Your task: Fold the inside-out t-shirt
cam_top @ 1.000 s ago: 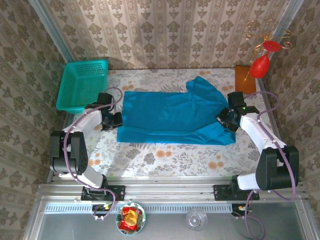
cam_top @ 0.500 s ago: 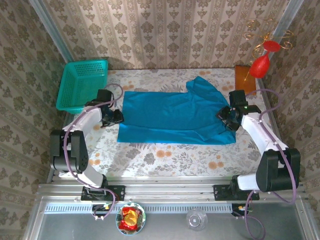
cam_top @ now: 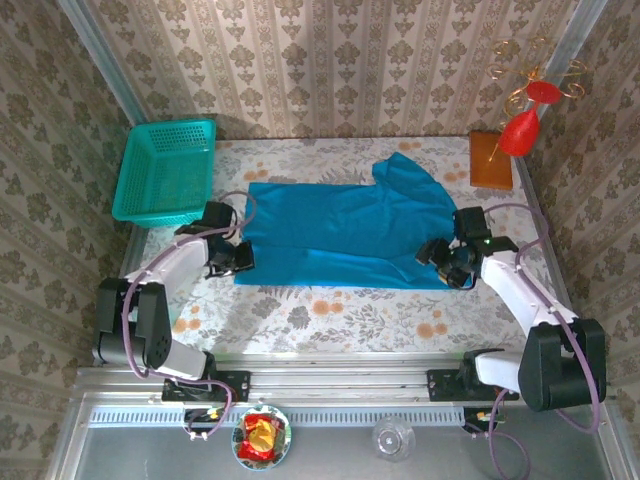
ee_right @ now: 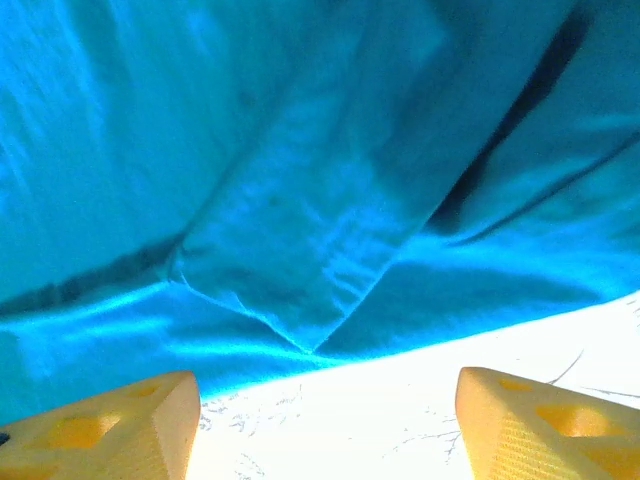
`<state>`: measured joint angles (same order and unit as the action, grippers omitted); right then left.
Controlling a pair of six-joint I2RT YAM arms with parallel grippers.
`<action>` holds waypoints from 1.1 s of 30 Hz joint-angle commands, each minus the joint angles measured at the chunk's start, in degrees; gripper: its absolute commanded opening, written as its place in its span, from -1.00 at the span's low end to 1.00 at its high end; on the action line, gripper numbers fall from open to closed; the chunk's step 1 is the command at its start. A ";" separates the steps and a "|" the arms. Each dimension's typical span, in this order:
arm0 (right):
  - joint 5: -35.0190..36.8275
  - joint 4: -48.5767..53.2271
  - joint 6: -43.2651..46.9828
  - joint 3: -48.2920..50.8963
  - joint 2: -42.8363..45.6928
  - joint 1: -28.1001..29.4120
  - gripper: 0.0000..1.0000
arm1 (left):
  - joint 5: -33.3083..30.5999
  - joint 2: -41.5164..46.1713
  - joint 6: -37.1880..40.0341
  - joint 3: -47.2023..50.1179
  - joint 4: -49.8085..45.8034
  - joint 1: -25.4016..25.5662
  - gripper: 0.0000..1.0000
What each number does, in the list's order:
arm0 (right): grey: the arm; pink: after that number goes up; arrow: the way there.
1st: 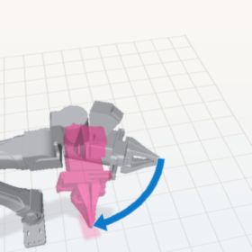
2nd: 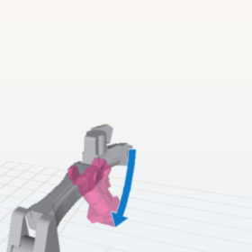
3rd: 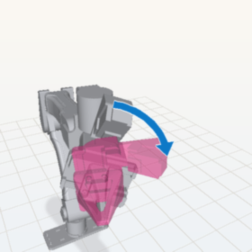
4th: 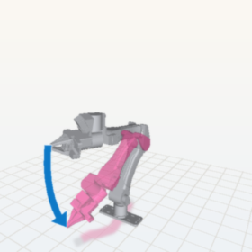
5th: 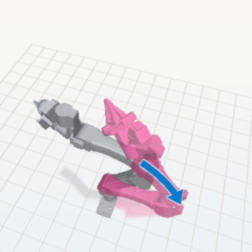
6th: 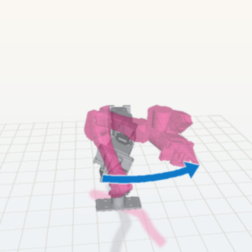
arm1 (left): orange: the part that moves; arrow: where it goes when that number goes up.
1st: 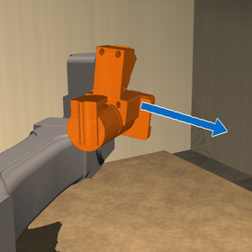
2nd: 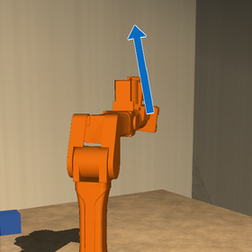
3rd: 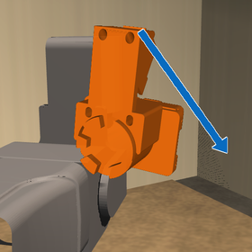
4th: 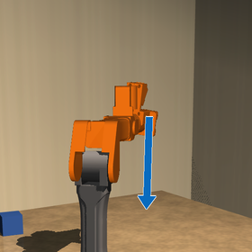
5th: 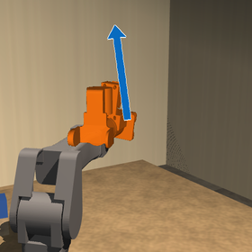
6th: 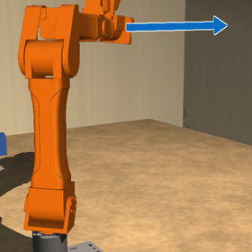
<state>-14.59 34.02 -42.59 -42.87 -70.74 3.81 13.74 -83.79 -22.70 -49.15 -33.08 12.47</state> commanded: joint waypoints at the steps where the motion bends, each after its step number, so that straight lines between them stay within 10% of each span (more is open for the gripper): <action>1: -7.34 -8.11 -2.01 2.27 -2.11 0.75 0.46 | -0.45 -1.90 -0.47 1.07 0.07 0.19 -0.83; 15: -14.48 -27.32 -11.18 5.38 -15.67 1.07 0.63 | -6.04 -4.93 -1.29 0.78 -4.35 0.19 -0.86; 33: -4.42 -17.21 -11.21 6.95 -7.46 1.20 0.57 | -7.59 -4.35 -1.14 0.06 -6.04 0.22 -0.85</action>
<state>-21.10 14.26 -54.02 -36.14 -77.10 4.58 7.62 -88.55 -22.92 -48.31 -36.86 12.47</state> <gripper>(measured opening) 0.787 0.075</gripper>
